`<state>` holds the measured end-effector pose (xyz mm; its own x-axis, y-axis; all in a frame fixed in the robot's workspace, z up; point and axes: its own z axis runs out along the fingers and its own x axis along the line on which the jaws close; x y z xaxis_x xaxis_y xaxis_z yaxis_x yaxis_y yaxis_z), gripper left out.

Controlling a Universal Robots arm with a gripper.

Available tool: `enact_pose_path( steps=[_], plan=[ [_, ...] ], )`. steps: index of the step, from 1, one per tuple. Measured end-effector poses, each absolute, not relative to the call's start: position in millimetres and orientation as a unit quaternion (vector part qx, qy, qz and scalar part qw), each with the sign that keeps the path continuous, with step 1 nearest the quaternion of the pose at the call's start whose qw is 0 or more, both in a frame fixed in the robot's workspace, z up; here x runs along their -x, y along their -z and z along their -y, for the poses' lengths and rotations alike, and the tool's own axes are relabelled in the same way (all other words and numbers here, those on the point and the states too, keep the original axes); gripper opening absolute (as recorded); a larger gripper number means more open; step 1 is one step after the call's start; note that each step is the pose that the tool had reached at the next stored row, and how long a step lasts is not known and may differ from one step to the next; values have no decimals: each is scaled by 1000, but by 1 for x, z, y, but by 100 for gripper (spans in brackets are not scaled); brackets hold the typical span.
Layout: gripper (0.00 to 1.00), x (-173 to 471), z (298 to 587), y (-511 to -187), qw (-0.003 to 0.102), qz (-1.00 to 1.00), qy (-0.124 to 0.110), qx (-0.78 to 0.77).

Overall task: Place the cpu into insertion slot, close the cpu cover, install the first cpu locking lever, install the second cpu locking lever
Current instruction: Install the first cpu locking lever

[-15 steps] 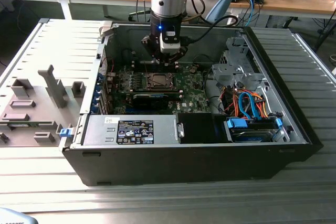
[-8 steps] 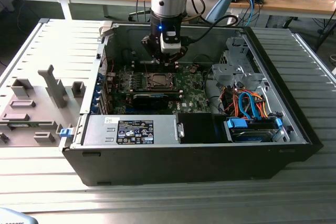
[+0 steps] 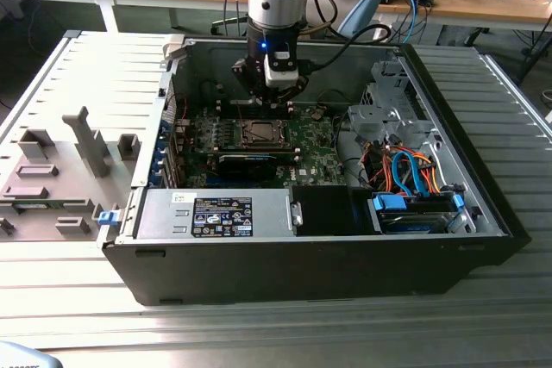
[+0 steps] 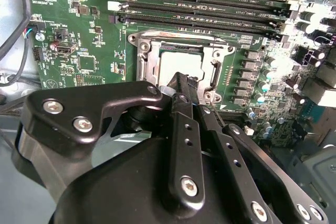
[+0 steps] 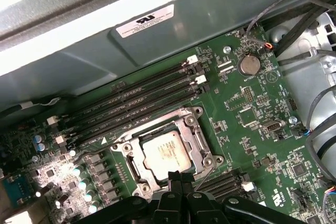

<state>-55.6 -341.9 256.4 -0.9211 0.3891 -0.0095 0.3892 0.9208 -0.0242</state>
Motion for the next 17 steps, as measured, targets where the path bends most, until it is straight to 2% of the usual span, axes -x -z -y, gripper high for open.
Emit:
enact_pose_path(
  steps=[17],
  plan=[
    [11, 55, 343, -247, 3, -984, 13, -179]
  ],
)
